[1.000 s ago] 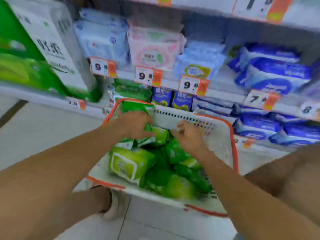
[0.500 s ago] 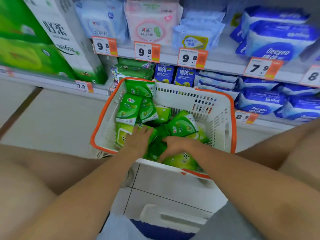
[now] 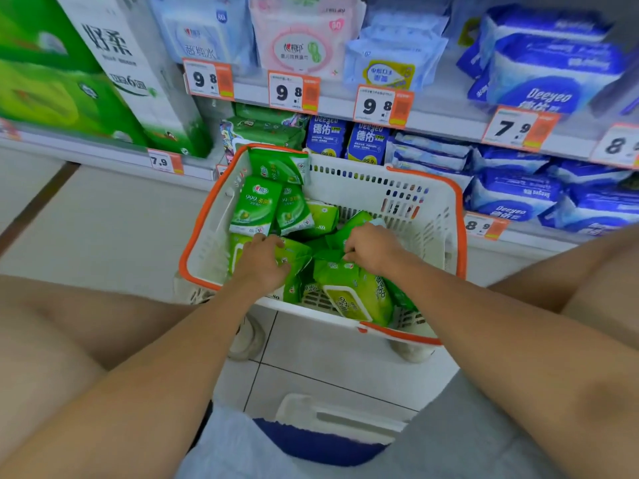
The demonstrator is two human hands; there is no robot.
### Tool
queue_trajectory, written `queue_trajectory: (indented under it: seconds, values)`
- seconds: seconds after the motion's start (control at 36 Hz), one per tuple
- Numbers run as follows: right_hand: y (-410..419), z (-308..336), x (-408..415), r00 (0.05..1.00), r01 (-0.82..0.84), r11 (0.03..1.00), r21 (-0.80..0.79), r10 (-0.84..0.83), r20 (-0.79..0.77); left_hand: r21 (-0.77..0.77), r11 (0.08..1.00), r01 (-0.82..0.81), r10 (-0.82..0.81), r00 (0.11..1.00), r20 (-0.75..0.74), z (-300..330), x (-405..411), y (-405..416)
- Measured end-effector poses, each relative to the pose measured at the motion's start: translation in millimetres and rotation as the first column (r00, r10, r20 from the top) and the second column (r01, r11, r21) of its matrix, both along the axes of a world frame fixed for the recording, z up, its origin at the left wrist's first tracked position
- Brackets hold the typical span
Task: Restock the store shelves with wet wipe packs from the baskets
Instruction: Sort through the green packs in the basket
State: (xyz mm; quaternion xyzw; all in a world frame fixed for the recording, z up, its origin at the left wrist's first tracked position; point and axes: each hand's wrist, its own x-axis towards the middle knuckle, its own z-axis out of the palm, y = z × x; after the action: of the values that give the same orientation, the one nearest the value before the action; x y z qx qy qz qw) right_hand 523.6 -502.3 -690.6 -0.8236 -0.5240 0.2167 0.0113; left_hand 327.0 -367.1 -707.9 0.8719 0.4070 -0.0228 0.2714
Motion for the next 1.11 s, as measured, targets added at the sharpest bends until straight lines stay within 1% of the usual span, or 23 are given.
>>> queue_trajectory:
  seconds: [0.06, 0.14, 0.22, 0.28, 0.33, 0.36, 0.42, 0.47, 0.53, 0.58, 0.61, 0.64, 0.67, 0.69, 0.72, 0.75, 0.78, 0.81, 0.83, 0.86, 0.92, 1.06, 1.11]
  values:
    - [-1, -2, -6, 0.999, -0.003, 1.0, 0.017, 0.002, 0.042, -0.029, 0.999, -0.02, 0.022, 0.999, 0.047, 0, 3, 1]
    - [-2, 1, -9, 1.0, 0.031, 0.996, 0.089, -0.031, -0.004, -0.097, 0.994, -0.054, 0.065, 0.991, 0.116, 1, 8, 2]
    - [-5, 17, 4, 0.983, 0.155, 0.955, 0.253, -0.125, -0.131, -0.234, 0.967, -0.105, 0.148, 0.973, 0.176, 7, 16, 0]
    - [-6, 42, 16, 0.962, 0.222, 0.905, 0.363, -0.142, -0.235, -0.399, 0.912, -0.094, 0.184, 0.963, 0.194, 18, 23, 2]
    - [-2, 77, 26, 0.939, 0.251, 0.858, 0.449, -0.102, -0.329, -0.545, 0.838, -0.018, 0.169, 0.959, 0.228, 35, 30, 10]
    - [0, 96, 30, 0.923, 0.266, 0.831, 0.489, -0.073, -0.379, -0.588, 0.808, 0.034, 0.143, 0.957, 0.252, 45, 34, 14]
    - [6, 134, 36, 0.879, 0.303, 0.772, 0.56, 0.001, -0.477, -0.63, 0.762, 0.149, 0.063, 0.951, 0.302, 67, 41, 25]
    - [9, 168, 39, 0.835, 0.328, 0.709, 0.624, 0.091, -0.542, -0.597, 0.761, 0.255, -0.038, 0.936, 0.351, 100, 49, 30]
    - [12, 198, 38, 0.813, 0.354, 0.632, 0.69, 0.157, -0.561, -0.513, 0.806, 0.296, -0.051, 0.898, 0.437, 135, 58, 30]
    - [17, 221, 31, 0.8, 0.412, 0.508, 0.757, 0.196, -0.567, -0.463, 0.84, 0.284, 0.038, 0.82, 0.571, 164, 67, 26]
    - [19, 229, 27, 0.777, 0.46, 0.448, 0.766, 0.213, -0.592, -0.472, 0.833, 0.29, 0.094, 0.766, 0.636, 174, 69, 22]
    - [23, 238, 22, 0.72, 0.527, 0.409, 0.745, 0.251, -0.647, -0.506, 0.808, 0.303, 0.167, 0.705, 0.689, 181, 71, 16]
    - [27, 243, 20, 0.67, 0.587, 0.384, 0.712, 0.263, -0.694, -0.569, 0.761, 0.312, 0.27, 0.645, 0.715, 185, 72, 10]
    - [31, 251, 17, 0.643, 0.624, 0.382, 0.682, 0.246, -0.725, -0.654, 0.681, 0.331, 0.392, 0.59, 0.706, 188, 74, 2]
    - [31, 258, 16, 0.656, 0.632, 0.42, 0.651, 0.157, -0.738, -0.742, 0.568, 0.356, 0.518, 0.546, 0.659, 192, 77, -6]
    - [32, 261, 18, 0.661, 0.632, 0.494, 0.597, 0.058, -0.748, -0.807, 0.445, 0.388, 0.619, 0.518, 0.591, 195, 79, -12]
    - [29, 262, 19, 0.636, 0.618, 0.601, 0.507, -0.004, -0.771, -0.841, 0.337, 0.423, 0.688, 0.499, 0.526, 200, 81, -17]
    - [25, 260, 20, 0.558, 0.586, 0.711, 0.388, -0.007, -0.83, -0.855, 0.27, 0.443, 0.733, 0.481, 0.481, 205, 83, -19]
    - [21, 254, 21, 0.47, 0.534, 0.79, 0.301, 0.018, -0.883, -0.861, 0.243, 0.447, 0.759, 0.465, 0.456, 212, 83, -17]
    - [19, 247, 22, 0.407, 0.505, 0.825, 0.253, 0.031, -0.913, -0.859, 0.253, 0.444, 0.766, 0.451, 0.458, 219, 83, -16]
    - [20, 241, 23, 0.364, 0.493, 0.836, 0.24, 0.053, -0.93, -0.845, 0.303, 0.442, 0.756, 0.428, 0.495, 231, 82, -10]
    - [37, 256, 16, 0.316, 0.55, 0.787, 0.281, 0.115, -0.942, -0.819, 0.449, 0.357, 0.673, 0.469, 0.572, 261, 82, 10]
    - [45, 268, 14, 0.329, 0.557, 0.779, 0.287, 0.111, -0.938, -0.792, 0.525, 0.31, 0.636, 0.475, 0.608, 274, 84, 20]
